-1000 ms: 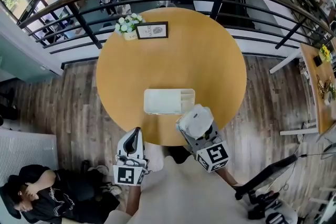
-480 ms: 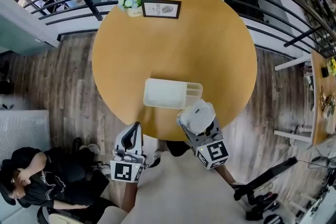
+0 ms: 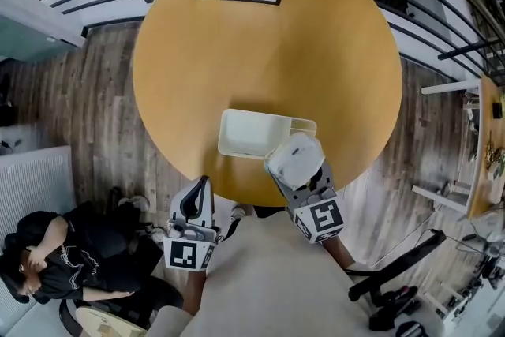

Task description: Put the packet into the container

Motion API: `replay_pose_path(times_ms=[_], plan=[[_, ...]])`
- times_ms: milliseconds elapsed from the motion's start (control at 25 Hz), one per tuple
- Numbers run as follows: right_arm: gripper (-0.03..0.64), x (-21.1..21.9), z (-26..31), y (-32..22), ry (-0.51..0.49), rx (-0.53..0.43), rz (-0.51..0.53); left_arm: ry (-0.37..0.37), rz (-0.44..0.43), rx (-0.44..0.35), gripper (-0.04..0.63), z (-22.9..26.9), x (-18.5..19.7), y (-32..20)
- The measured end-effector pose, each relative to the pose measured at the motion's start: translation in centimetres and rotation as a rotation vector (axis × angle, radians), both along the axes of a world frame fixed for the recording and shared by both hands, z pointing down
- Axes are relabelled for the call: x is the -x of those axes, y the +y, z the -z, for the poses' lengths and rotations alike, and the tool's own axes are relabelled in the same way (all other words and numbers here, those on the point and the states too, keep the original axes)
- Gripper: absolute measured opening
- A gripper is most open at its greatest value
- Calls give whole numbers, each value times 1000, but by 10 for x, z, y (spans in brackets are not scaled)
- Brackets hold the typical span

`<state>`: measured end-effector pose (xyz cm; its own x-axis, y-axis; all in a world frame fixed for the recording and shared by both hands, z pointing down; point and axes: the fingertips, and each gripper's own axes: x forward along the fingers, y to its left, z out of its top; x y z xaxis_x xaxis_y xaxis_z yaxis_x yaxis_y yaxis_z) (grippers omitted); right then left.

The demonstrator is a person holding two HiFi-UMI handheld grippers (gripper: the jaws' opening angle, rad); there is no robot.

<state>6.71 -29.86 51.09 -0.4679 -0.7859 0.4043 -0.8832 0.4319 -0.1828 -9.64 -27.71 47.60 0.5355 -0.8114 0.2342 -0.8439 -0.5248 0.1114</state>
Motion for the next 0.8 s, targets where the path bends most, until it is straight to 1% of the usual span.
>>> replay_pose_path(times_ms=[120,240,320,400,560,680,720,760,800], plan=[[299,7,0,-9,114,-60,63,4,6,18,5,-5,0,0],[299,13,-5,-10,240,-42,110,7,14,31,5,-8,1,1],[299,16,-7,-11,350,-54,149,8,22,36,6,-9,2,1],[299,18,-11,-11,451,-71,154,12,30,37,5,-9,3,1],[299,20,-17,-14,729,-154,207,14,47,40,5,-10,5,1],[299,23,-20,-16,1001,-269,282,13,60,42,5,-10,7,3],[299,25,-21,-16,1069,-304,316,14,64,39,5,-9,8,3],[299,27,-23,-16,1107,-327,344,16,68,37,5,-8,8,3],[299,28,-25,-15,1122,-337,364,16,73,35,5,-7,9,4]])
